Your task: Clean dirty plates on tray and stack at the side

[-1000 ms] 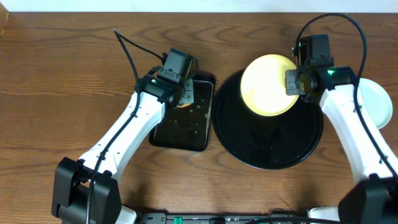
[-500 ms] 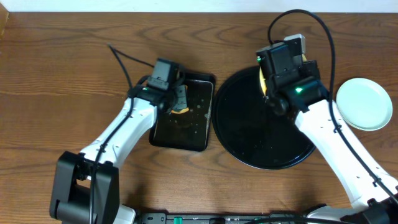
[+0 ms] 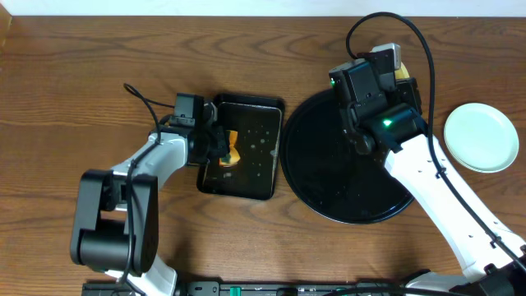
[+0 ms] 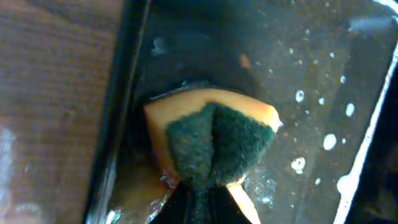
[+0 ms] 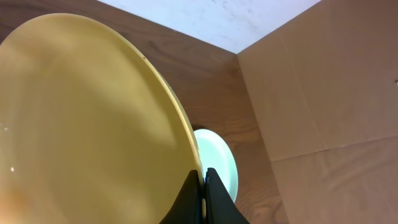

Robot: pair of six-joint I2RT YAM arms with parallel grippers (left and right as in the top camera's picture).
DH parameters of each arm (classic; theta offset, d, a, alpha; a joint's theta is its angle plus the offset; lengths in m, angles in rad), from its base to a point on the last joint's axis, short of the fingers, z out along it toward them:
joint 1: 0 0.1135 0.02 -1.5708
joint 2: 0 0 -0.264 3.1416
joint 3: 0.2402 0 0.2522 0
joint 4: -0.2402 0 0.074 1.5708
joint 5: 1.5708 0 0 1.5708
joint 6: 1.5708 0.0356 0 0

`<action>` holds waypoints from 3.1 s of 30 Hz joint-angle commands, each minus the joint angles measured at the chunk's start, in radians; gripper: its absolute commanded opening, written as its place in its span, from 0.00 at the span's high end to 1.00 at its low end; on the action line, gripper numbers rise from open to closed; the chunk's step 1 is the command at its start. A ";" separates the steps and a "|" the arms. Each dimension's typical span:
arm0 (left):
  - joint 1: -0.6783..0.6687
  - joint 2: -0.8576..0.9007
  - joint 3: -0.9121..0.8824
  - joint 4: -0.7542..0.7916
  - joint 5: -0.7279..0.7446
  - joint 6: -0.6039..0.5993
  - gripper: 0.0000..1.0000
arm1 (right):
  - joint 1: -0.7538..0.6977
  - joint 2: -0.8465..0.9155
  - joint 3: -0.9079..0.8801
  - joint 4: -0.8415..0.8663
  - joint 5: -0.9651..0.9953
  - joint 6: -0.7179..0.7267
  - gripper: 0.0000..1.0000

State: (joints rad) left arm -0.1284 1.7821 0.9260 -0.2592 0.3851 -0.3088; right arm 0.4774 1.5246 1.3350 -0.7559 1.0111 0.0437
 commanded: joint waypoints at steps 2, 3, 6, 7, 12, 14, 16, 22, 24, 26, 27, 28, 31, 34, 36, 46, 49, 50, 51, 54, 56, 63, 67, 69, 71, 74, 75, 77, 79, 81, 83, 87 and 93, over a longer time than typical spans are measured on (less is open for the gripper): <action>0.011 0.023 -0.007 -0.003 -0.030 0.027 0.92 | 0.014 -0.019 0.004 0.004 0.027 0.003 0.99; 0.008 0.021 -0.005 -0.004 -0.028 0.027 0.92 | 0.014 -0.019 0.004 0.003 0.027 0.003 0.99; -0.003 -0.002 0.006 -0.008 0.051 0.064 0.92 | 0.014 -0.019 0.004 0.004 0.016 0.005 0.99; -0.009 -0.021 0.012 -0.007 0.080 0.080 0.93 | 0.013 -0.019 0.004 0.004 0.003 0.008 0.99; -0.042 -0.126 0.022 0.010 0.074 0.095 0.92 | 0.001 -0.019 0.004 0.004 -0.050 0.038 0.99; -0.058 -0.140 0.022 0.016 0.072 0.095 0.92 | -0.002 -0.019 0.004 0.004 -0.051 0.045 0.99; -0.075 -0.134 0.019 0.014 0.037 0.095 0.92 | -0.002 -0.019 0.004 0.004 -0.051 0.045 0.99; -0.136 -0.052 -0.008 0.014 -0.092 0.095 0.92 | -0.001 -0.019 0.004 0.003 -0.051 0.045 0.99; -0.148 -0.013 -0.008 0.016 -0.092 0.094 0.92 | -0.001 -0.019 0.004 0.001 -0.054 0.045 0.99; -0.153 0.019 -0.008 0.018 -0.092 0.094 0.92 | -0.001 -0.019 0.004 -0.003 -0.076 0.045 0.99; -0.153 0.025 -0.008 0.018 -0.091 0.095 0.92 | -0.003 -0.019 0.004 -0.003 -0.088 0.045 0.99; -0.153 0.025 -0.008 0.018 -0.091 0.095 0.92 | -0.006 -0.019 0.004 -0.003 -0.103 0.045 0.99; -0.153 -0.009 0.010 0.006 -0.091 0.095 0.92 | -0.022 -0.019 0.004 -0.003 -0.148 0.062 0.99; -0.153 -0.074 0.025 0.004 -0.092 0.095 0.92 | -0.046 -0.019 0.004 -0.005 -0.208 0.083 0.99; -0.153 -0.111 0.025 0.007 -0.092 0.095 0.92 | -0.063 -0.022 0.004 -0.008 -0.237 0.114 0.99; -0.153 -0.127 0.025 -0.050 -0.150 0.095 0.63 | -0.182 -0.034 0.004 -0.114 -0.399 0.283 0.99; -0.160 -0.130 0.025 -0.053 -0.267 0.095 0.51 | -0.231 -0.034 0.004 -0.132 -0.457 0.301 0.99; -0.162 -0.133 0.026 -0.058 -0.294 0.095 0.51 | -0.249 -0.034 0.004 -0.132 -0.487 0.301 0.99; -0.164 -0.137 0.026 -0.063 -0.315 0.095 0.50 | -0.265 -0.034 0.004 -0.132 -0.514 0.301 0.99; -0.164 -0.158 0.026 -0.076 -0.328 0.094 0.46 | -0.318 -0.034 0.004 -0.138 -0.594 0.303 0.99; -0.164 -0.181 0.026 -0.077 -0.336 0.093 0.44 | -0.354 -0.034 0.004 -0.151 -0.622 0.328 0.99; -0.165 -0.306 0.026 -0.129 -0.402 0.087 0.37 | -0.512 -0.034 0.004 -0.153 -0.806 0.337 0.99; -0.165 -0.343 0.026 -0.185 -0.402 0.087 0.36 | -0.612 -0.034 0.004 -0.151 -0.883 0.318 0.99; -0.165 -0.346 0.026 -0.223 -0.402 0.087 0.35 | -0.665 -0.033 0.004 -0.153 -0.918 0.314 0.99; -0.165 -0.346 0.025 -0.266 -0.402 0.087 0.35 | -0.714 -0.033 0.004 -0.152 -0.956 0.301 0.99; -0.165 -0.346 0.025 -0.310 -0.402 0.087 0.35 | -0.798 -0.033 0.004 -0.150 -0.991 0.299 0.99; -0.165 -0.346 0.025 -0.317 -0.402 0.087 0.35 | -0.818 -0.033 0.004 -0.147 -0.994 0.299 0.99; -0.165 -0.346 0.025 -0.324 -0.402 0.087 0.35 | -0.860 -0.032 0.004 -0.140 -0.995 0.299 0.99; -0.165 -0.346 0.025 -0.323 -0.402 0.087 0.35 | -0.904 -0.030 0.004 -0.138 -0.992 0.296 0.99; -0.165 -0.346 0.025 -0.323 -0.402 0.087 0.35 | -0.934 -0.023 0.003 -0.138 -0.985 0.290 0.99; -0.165 -0.346 0.025 -0.323 -0.402 0.087 0.35 | -0.975 -0.005 0.003 -0.134 -0.978 0.291 0.99; -0.165 -0.346 0.025 -0.324 -0.402 0.087 0.35 | -1.048 0.053 0.003 -0.106 -0.986 0.296 0.99; -0.165 -0.346 0.025 -0.323 -0.402 0.088 0.35 | -1.108 0.165 0.003 -0.052 -0.991 0.300 0.99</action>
State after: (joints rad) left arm -0.2901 1.4387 0.9325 -0.5797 -0.0040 -0.2279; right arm -0.6140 1.6531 1.3346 -0.8242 0.0330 0.3481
